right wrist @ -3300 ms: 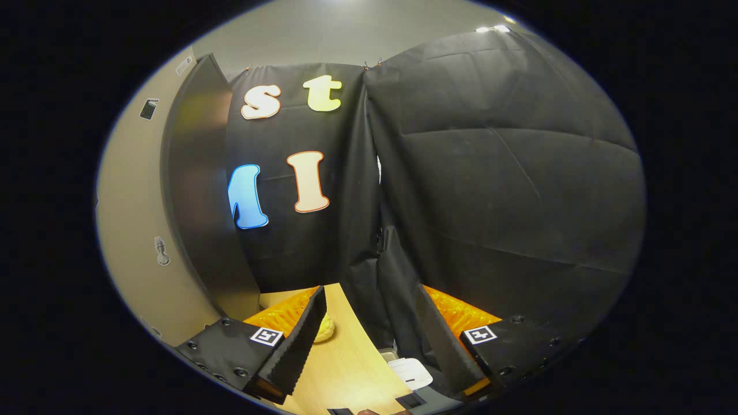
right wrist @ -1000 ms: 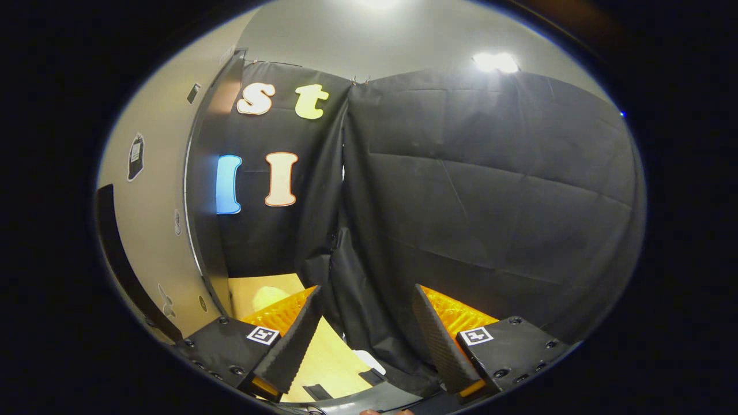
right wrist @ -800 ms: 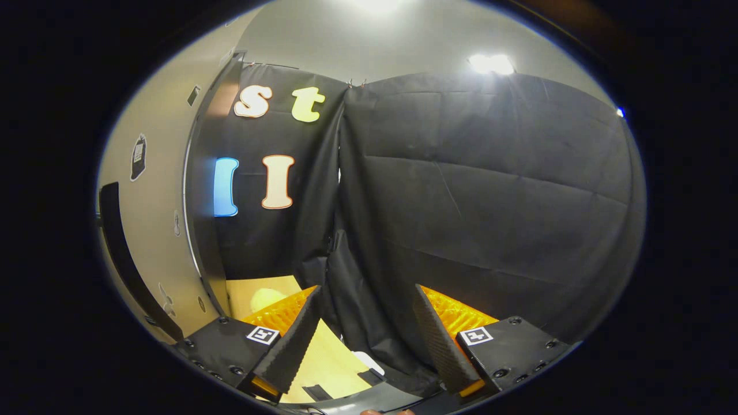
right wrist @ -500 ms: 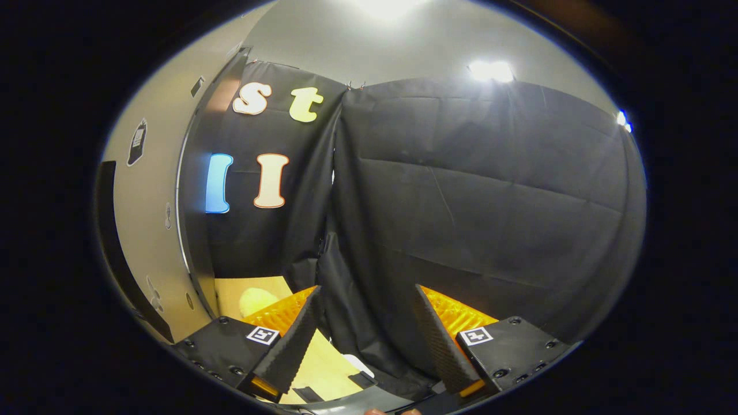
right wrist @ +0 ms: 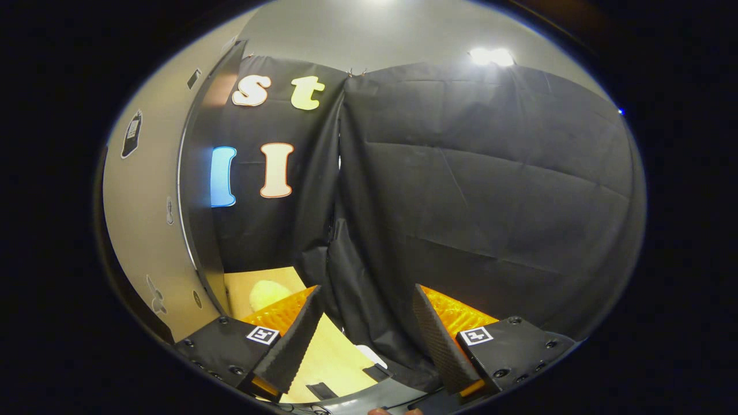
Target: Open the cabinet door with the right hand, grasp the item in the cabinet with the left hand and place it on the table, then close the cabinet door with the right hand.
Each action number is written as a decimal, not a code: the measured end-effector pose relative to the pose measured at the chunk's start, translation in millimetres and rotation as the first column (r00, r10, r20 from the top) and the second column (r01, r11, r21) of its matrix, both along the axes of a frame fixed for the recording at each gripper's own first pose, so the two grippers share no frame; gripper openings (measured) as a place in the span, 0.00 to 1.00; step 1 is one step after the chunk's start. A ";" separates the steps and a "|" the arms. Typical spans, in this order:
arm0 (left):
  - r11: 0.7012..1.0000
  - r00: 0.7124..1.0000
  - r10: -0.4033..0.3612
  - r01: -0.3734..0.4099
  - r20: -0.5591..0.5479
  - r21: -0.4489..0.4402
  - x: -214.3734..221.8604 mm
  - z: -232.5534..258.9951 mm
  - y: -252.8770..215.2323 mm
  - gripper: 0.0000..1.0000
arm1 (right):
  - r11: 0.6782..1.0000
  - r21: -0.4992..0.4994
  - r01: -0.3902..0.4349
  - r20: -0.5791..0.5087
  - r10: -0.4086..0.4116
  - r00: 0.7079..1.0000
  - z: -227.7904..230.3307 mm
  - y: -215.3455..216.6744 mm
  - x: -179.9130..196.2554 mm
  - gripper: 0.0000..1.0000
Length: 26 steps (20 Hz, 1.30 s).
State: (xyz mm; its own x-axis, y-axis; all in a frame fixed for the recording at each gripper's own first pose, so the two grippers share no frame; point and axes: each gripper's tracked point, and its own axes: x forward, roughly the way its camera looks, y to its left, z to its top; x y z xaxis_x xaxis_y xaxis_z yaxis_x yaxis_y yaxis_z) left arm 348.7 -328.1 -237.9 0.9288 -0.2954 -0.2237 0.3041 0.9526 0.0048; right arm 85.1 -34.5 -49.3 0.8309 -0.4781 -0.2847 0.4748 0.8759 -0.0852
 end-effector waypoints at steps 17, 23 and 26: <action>0.997 0.995 -0.071 0.069 0.073 0.028 -20.3 166.5 -16.0 0.89 | 0.987 0.131 0.092 0.045 -0.099 0.994 -15.0 -29.0 -27.2 0.98; 0.998 1.000 -0.012 0.013 0.020 -0.063 -33.5 243.5 -44.0 0.89 | 0.972 0.235 0.027 0.131 -0.060 0.990 -26.1 -39.6 3.0 0.95; 0.989 0.995 0.096 -0.093 0.022 -0.115 -31.9 289.3 -51.6 0.89 | 0.964 0.267 -0.003 0.166 -0.043 0.985 -32.0 -48.4 14.5 0.98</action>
